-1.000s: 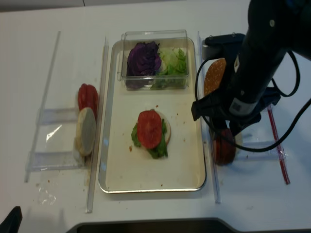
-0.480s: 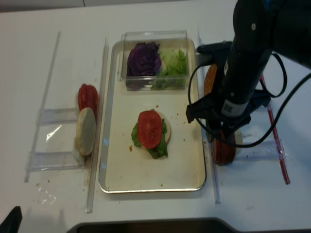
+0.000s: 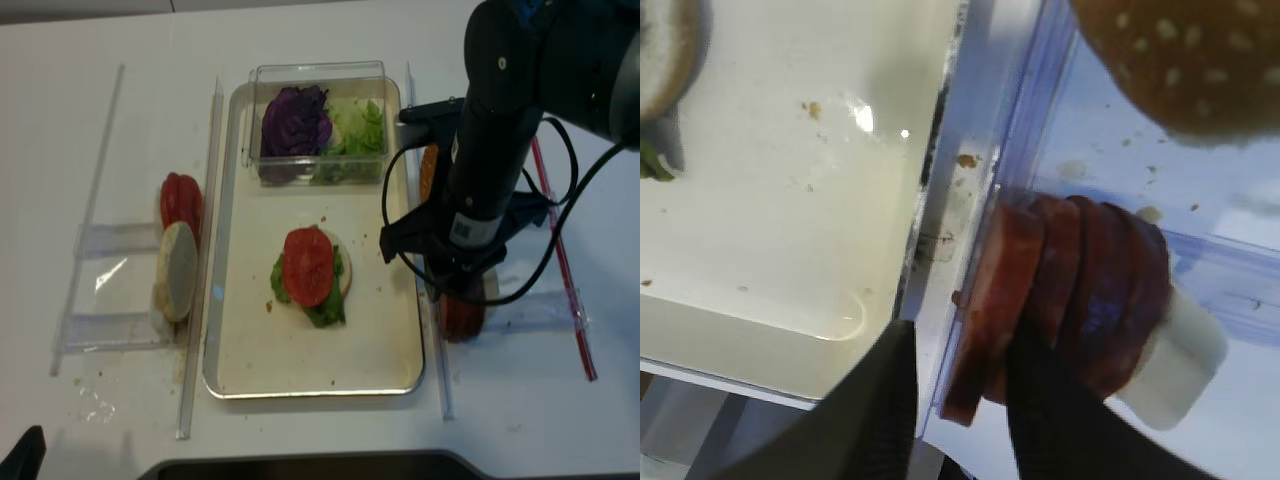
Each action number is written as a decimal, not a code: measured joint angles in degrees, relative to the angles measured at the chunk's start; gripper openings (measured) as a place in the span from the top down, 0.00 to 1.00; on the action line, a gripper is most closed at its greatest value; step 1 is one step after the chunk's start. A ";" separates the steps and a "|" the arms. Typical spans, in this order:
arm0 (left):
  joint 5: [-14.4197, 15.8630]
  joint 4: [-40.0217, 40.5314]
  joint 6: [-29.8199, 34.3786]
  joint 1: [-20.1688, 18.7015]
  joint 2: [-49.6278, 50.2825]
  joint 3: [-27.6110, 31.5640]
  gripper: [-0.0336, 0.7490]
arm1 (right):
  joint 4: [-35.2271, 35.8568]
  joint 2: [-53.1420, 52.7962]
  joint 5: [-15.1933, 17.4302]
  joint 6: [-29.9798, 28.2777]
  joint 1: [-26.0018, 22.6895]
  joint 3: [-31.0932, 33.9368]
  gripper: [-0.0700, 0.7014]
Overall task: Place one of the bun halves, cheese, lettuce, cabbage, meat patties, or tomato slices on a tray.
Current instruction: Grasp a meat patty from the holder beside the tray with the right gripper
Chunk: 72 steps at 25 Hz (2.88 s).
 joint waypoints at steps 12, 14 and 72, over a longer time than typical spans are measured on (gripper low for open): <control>0.00 0.00 -0.09 0.00 0.00 0.00 0.33 | -1.24 0.18 0.00 -2.50 0.10 -0.32 0.77; 0.00 0.00 -0.09 0.00 0.00 0.00 0.33 | -1.48 0.18 0.00 -3.02 0.10 -0.32 0.79; 0.00 0.00 -0.35 0.00 0.00 0.00 0.33 | 4.80 -8.08 -1.41 -9.34 0.10 -0.35 0.81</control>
